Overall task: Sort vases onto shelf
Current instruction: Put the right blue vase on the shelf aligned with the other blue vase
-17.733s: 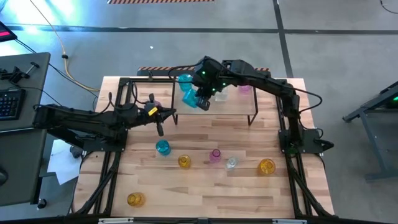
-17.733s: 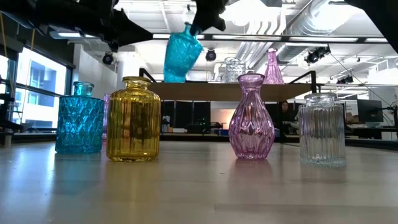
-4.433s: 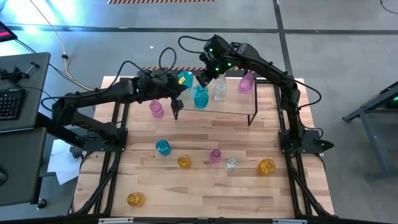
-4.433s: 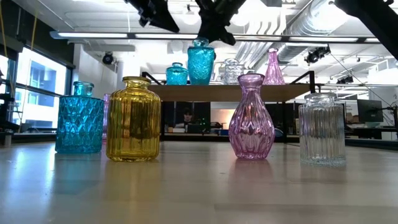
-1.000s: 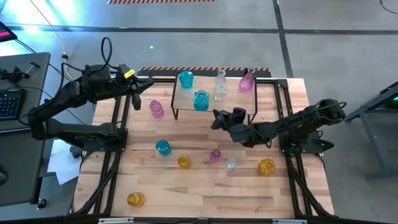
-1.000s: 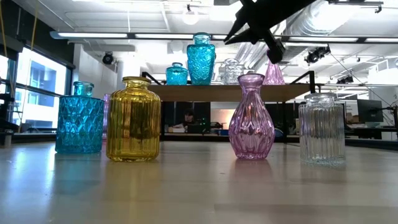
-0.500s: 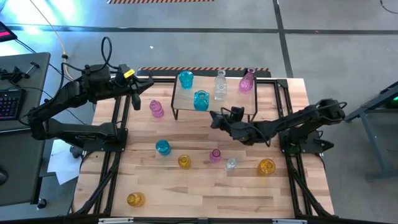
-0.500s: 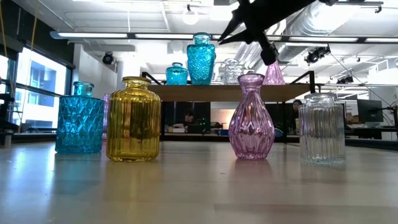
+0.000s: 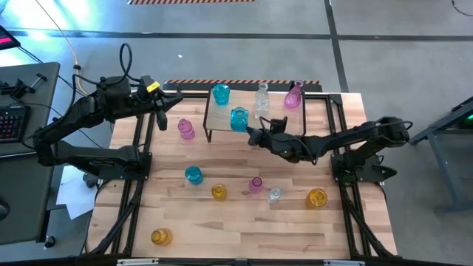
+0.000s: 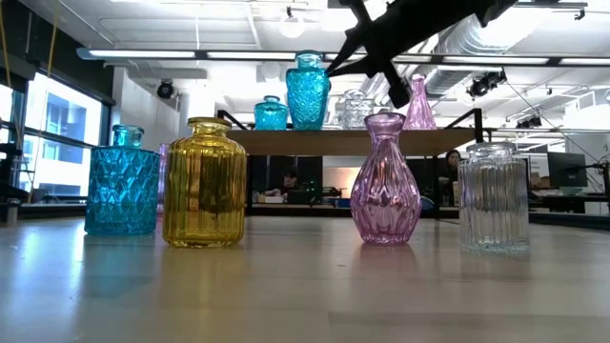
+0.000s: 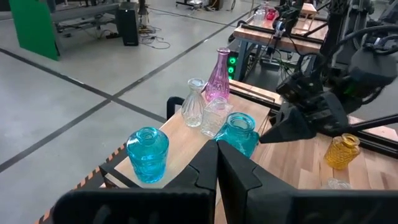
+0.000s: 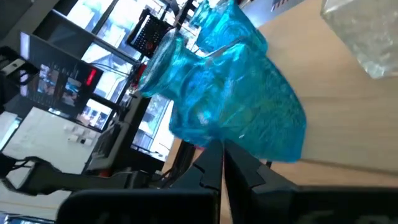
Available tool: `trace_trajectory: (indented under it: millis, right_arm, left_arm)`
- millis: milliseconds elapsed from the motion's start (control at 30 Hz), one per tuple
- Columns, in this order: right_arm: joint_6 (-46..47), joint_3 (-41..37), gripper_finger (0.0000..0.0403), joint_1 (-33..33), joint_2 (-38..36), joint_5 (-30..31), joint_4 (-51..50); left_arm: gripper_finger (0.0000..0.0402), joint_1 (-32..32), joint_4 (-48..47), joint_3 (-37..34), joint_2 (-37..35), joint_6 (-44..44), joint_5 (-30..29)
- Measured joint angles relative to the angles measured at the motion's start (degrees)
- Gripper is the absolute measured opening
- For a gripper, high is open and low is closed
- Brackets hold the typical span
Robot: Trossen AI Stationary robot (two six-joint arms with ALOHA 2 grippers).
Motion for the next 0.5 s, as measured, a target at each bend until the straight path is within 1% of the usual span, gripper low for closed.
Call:
trace_trajectory:
  millis: [133, 267, 500]
  right_arm:
    - [-1.81, 0.00, 0.0000, -1.31, 0.00, -0.87, 1.63]
    - [-3.86, 0.00, 0.0000, -2.92, 0.00, -3.93, 3.37]
    - [-4.19, 0.00, 0.0000, -4.32, 0.00, -6.37, 3.43]
  left_arm:
    - [0.0000, -0.01, 1.35, 0.00, 0.02, 0.00, 0.00]
    - [0.0000, -0.01, 2.43, 0.00, 0.02, 0.02, 0.00]
    - [0.0000, -0.01, 2.64, 0.00, 0.02, 0.00, 0.00]
